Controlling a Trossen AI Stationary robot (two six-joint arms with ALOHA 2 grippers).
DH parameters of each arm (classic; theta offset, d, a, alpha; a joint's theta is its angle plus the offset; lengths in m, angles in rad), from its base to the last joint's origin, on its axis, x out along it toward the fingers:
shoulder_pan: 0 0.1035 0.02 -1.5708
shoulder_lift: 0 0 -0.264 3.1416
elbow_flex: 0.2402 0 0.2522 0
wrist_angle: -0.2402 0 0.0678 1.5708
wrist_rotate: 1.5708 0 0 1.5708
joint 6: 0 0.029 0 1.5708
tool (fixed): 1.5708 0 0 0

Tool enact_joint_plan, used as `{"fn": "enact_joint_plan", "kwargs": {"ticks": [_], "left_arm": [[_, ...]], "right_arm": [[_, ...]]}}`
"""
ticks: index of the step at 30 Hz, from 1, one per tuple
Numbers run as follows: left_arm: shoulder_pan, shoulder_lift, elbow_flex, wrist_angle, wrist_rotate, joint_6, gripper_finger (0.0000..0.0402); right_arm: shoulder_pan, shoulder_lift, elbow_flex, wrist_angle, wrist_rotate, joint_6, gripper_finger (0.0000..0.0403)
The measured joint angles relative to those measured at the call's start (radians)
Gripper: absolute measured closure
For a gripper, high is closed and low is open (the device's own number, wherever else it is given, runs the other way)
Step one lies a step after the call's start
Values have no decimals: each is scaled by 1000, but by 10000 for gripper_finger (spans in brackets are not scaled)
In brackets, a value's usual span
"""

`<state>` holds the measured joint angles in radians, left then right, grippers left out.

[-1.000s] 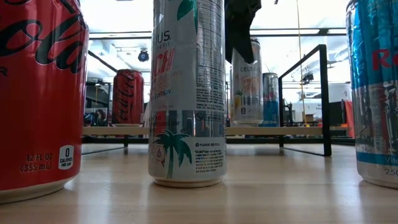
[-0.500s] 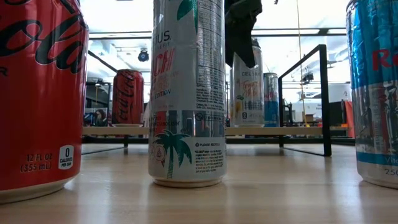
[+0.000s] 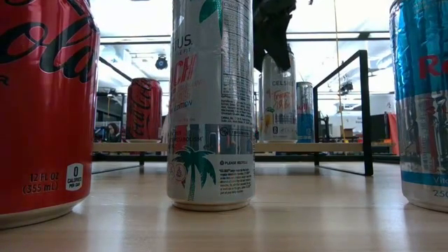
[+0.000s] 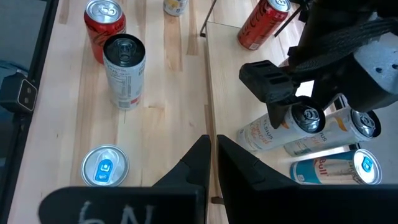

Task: Place canned beverage on shelf
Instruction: Put the right white and yellow soda can on the shelf aligned with the other white and yellow soda can

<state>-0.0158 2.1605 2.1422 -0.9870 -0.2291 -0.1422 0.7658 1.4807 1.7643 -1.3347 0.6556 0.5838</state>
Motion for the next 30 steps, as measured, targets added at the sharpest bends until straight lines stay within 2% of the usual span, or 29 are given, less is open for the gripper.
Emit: {"fn": "enact_joint_plan", "kwargs": {"ticks": [10,17,30], "left_arm": [[-14,-1,126,-131,-8,57,90],[-60,-18,211,-180,-147,121,94],[-245,-143,194,-138,-309,155,166]], "right_arm": [[0,0,-4,17,29,19,385],[0,0,-15,19,89,66,385],[-14,39,-67,113,161,35,385]]}}
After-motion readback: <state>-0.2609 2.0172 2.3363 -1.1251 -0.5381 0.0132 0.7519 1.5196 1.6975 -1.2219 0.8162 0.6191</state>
